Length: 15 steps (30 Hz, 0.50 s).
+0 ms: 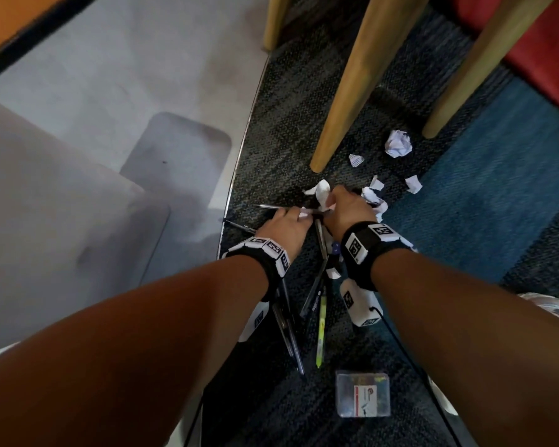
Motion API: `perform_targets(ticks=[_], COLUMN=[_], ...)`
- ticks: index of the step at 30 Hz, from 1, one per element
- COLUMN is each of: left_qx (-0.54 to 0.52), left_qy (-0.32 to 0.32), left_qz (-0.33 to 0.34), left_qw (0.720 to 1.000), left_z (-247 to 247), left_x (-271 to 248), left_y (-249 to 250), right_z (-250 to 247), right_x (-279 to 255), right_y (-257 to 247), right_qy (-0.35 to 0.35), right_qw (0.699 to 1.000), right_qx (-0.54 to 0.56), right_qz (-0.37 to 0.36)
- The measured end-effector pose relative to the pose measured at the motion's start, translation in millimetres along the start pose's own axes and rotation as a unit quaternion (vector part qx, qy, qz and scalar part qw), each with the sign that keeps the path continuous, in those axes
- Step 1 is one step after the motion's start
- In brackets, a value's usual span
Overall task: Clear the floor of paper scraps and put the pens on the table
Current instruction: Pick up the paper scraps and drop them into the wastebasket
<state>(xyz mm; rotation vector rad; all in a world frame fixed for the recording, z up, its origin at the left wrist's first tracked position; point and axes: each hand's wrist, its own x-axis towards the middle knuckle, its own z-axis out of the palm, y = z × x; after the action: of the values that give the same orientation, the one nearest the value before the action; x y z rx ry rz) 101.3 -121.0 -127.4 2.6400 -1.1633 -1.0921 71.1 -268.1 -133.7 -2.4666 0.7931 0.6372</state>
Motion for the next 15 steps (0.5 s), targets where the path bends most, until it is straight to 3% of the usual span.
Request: perform_targets(ticks=[6,15], left_qx=[-0.006,0.000], left_qy=[0.036,0.013], left_qz=[-0.009,0.027], left_qw=[0.999,1.000], left_z=[-5.9,-17.3], left_x=[7.2,12.1], left_y=[-1.6,-1.8], right_z=[-7.4,-7.0], right_x=[-11.0,-9.9], right_y=[5.6,15.0], right_qy=[0.025,0.071], right_qw=[0.998,0.990], right_qx=[0.057,0.113], right_qz=[0.026,0.034])
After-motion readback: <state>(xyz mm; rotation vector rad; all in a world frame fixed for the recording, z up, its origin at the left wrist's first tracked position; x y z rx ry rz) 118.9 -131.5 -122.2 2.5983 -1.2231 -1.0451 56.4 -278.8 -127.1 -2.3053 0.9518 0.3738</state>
